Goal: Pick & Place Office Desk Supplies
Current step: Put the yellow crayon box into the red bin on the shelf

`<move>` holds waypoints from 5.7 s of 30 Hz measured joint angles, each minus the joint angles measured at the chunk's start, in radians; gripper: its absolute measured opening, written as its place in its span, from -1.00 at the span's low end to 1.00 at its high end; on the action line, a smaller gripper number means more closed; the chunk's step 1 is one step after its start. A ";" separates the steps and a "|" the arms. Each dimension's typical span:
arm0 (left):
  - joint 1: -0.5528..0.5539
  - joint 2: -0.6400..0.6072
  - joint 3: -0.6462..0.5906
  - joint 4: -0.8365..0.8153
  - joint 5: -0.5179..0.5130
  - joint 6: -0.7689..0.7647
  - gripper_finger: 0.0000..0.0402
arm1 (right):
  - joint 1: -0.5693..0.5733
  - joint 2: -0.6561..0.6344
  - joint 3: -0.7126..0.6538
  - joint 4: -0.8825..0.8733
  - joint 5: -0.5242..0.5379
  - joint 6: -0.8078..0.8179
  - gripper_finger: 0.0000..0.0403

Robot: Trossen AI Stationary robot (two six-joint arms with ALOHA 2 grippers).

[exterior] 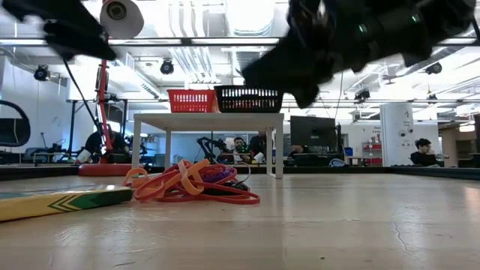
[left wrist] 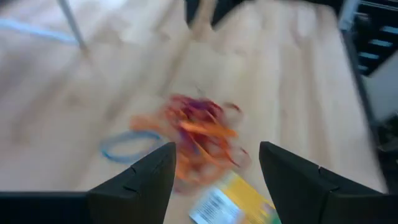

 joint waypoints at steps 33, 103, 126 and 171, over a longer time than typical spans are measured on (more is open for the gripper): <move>-0.311 0.662 0.345 -0.372 -0.021 0.084 -0.06 | 0.229 0.001 0.211 -0.282 0.199 0.094 -0.34; -0.177 0.242 0.322 -0.225 -0.051 0.074 -0.95 | 0.178 0.443 0.748 -0.538 0.097 -0.058 -0.72; -0.142 0.130 0.077 0.169 -0.112 0.162 0.11 | 0.302 0.189 0.478 -0.397 0.415 0.077 -0.83; 0.126 0.314 0.087 0.973 0.178 0.664 -0.73 | 0.290 0.148 0.200 0.232 0.320 -0.087 -0.79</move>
